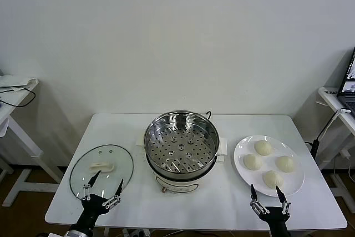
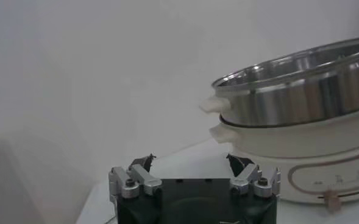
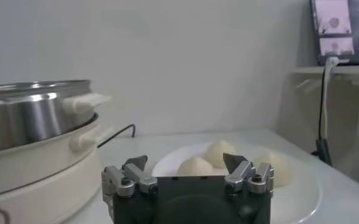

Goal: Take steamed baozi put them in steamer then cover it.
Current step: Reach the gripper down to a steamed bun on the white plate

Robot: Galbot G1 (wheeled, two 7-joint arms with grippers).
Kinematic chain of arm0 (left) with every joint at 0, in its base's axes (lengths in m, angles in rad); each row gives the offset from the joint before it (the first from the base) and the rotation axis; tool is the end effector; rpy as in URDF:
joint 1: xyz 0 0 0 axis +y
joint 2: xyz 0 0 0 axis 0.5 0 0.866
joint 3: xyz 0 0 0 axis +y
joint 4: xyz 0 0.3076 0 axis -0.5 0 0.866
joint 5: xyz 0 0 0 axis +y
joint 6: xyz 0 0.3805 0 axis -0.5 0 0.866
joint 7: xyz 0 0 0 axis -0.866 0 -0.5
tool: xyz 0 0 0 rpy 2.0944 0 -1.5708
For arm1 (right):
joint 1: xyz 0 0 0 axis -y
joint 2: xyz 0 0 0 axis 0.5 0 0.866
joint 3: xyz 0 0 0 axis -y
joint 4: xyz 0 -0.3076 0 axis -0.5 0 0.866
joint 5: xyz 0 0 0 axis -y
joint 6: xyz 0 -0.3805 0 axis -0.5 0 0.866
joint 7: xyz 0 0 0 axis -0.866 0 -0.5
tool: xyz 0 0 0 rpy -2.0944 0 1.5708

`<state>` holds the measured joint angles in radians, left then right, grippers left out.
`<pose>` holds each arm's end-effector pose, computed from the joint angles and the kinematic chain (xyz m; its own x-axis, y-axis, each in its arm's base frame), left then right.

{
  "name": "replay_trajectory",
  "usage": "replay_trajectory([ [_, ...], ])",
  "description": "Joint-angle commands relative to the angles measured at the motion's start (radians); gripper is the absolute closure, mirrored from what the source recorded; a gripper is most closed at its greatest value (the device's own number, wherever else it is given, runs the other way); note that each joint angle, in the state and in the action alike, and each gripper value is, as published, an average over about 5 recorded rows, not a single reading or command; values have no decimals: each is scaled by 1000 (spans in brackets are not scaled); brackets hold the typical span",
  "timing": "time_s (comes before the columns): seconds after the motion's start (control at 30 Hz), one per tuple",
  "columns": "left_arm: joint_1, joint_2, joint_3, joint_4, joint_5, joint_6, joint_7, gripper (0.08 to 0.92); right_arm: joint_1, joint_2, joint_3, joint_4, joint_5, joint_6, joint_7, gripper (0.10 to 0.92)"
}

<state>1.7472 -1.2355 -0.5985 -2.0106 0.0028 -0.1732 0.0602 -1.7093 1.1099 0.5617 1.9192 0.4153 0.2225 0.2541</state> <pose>0.1795 0.0722 -0.3198 -0.9756 0.1883 0.1126 0.2138 0.9311 0.2955 0.1877 -0.0912 -0.3405 -0.9859 0.1295 0.1056 0.1283 0.9916 -0.0187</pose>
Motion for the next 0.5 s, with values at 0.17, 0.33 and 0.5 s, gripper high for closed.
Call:
replay_trajectory([
  [0.17,1,-10,-1,-14,1,-2,-5,177,338,-123,16,-110,24,-156,103,203],
  [0.33,5,-20,-7,-23,2,-2,-10,177,663,-276,-142,-299,203,-207,69,203],
  [0.5,10,-23,-13,-35,3,-3,-12,177,991,-406,-394,-527,380,-278,-30,203],
])
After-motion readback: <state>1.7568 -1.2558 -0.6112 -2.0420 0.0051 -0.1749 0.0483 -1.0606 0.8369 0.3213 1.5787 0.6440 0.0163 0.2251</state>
